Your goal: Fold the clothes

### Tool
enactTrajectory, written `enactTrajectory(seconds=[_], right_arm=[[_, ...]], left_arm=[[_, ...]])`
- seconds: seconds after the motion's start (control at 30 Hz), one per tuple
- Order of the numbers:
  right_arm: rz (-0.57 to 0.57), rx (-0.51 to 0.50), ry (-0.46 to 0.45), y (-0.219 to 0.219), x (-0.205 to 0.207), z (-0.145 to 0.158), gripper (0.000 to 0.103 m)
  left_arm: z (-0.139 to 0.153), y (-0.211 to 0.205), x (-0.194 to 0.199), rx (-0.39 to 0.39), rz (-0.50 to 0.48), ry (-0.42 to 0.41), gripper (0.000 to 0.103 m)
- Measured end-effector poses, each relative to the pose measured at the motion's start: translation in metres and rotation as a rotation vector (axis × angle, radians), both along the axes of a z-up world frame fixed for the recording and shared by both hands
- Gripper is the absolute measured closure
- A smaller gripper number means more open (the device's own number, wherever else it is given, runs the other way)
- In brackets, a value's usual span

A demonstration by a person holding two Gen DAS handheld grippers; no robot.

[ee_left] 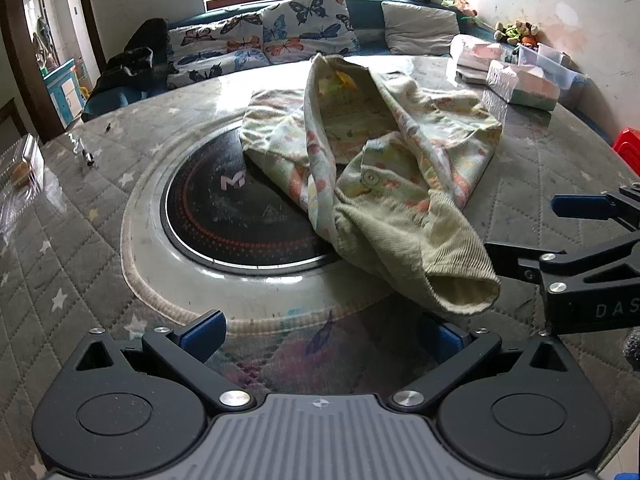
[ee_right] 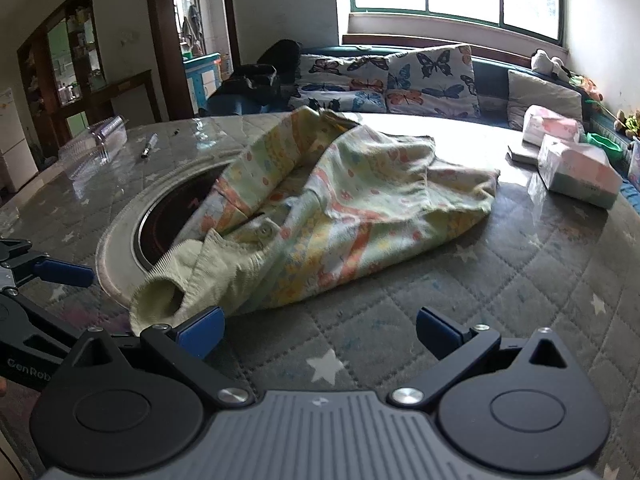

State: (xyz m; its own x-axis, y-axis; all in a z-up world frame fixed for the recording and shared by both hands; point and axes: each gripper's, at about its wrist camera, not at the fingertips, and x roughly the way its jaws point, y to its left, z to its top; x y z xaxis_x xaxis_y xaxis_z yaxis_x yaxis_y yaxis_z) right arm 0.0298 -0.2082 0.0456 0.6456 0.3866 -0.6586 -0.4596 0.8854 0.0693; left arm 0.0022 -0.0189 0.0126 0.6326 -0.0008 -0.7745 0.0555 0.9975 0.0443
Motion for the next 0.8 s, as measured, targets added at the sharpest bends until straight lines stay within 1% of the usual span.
enactTrajectory(seconds=[0.3,0.37,0.53,0.67,0.77,0.8], right_arm=[[0.048,0.041,-0.059,0.001,0.014,0.026,0.000],[0.044,0.031,-0.069,0.002,0.021,0.029,0.000],[0.049,0.044,-0.088,-0.002,0.034,0.040,0.000],[0.038,0.040,-0.097,-0.001,0.052,0.046,0.000],[0.029,0.028,-0.110,0.003,0.068,0.049,0.001],[0.026,0.024,-0.109,0.005,0.073,0.049,0.005]], left_arm=[[0.029,0.010,0.005,-0.011,-0.010,-0.083,0.000],[0.034,0.015,0.009,-0.028,-0.002,-0.095,0.000],[0.046,0.028,0.020,-0.076,0.019,-0.124,0.000],[0.055,0.039,0.033,-0.093,0.049,-0.153,0.000],[0.057,0.044,0.045,-0.102,0.040,-0.174,0.000],[0.056,0.044,0.051,-0.098,0.038,-0.176,0.000]])
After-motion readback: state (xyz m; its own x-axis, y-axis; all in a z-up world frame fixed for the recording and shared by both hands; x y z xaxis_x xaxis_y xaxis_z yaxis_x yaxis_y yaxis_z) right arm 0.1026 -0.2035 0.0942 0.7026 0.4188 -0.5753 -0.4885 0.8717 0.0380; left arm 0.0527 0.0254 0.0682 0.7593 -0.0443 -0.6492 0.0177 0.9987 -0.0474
